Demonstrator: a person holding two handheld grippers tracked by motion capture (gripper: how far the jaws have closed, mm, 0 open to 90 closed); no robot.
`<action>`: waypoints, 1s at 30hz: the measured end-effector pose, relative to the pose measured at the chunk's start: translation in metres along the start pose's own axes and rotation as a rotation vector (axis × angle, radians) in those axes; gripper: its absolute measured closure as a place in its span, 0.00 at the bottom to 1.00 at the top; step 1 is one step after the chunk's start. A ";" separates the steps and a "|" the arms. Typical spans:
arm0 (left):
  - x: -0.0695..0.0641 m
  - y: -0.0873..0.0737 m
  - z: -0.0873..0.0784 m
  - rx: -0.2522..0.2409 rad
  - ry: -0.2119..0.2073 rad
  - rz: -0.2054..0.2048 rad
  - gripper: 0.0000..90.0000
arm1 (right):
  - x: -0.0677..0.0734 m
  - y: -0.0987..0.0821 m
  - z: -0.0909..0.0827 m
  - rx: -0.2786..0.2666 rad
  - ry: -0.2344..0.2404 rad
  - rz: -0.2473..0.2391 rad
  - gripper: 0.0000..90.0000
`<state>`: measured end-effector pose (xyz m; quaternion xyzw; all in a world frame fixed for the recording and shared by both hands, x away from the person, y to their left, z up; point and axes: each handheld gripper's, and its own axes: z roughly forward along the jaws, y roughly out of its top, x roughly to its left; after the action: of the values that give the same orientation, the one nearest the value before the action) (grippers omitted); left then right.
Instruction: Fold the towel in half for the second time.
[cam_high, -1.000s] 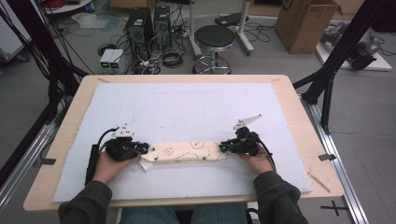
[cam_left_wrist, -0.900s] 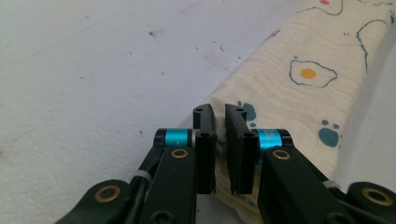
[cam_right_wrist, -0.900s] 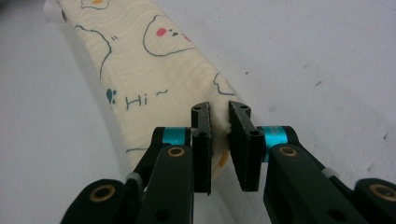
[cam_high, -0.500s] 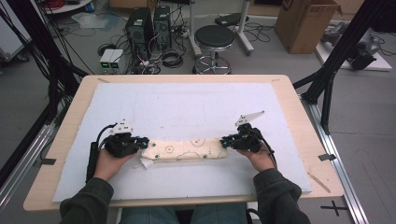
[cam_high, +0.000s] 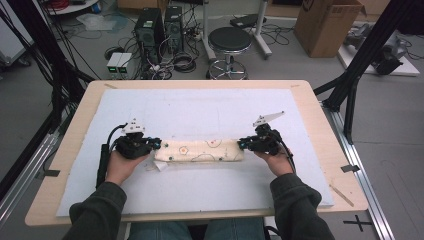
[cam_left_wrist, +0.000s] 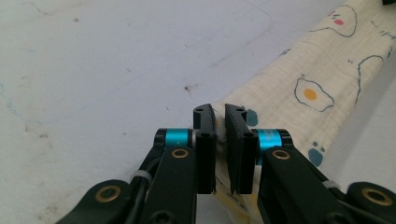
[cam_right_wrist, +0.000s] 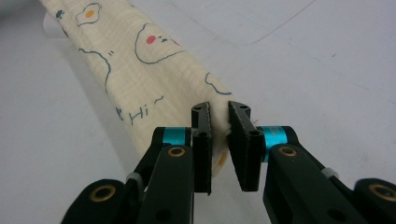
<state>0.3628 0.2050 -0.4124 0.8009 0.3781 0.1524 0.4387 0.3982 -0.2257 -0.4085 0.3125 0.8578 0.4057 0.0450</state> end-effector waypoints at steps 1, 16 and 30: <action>0.001 0.002 0.001 0.000 0.003 -0.001 0.92 | -0.002 0.002 0.000 0.001 -0.004 0.001 0.89; 0.015 0.002 0.024 -0.008 0.039 -0.061 0.91 | -0.027 0.007 0.017 0.011 -0.061 0.053 0.87; 0.019 0.000 0.024 -0.025 0.042 -0.081 0.70 | -0.030 0.005 0.016 0.000 -0.053 0.074 0.79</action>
<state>0.3897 0.2051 -0.4275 0.7759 0.4173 0.1561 0.4466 0.4299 -0.2294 -0.4209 0.3545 0.8442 0.3987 0.0525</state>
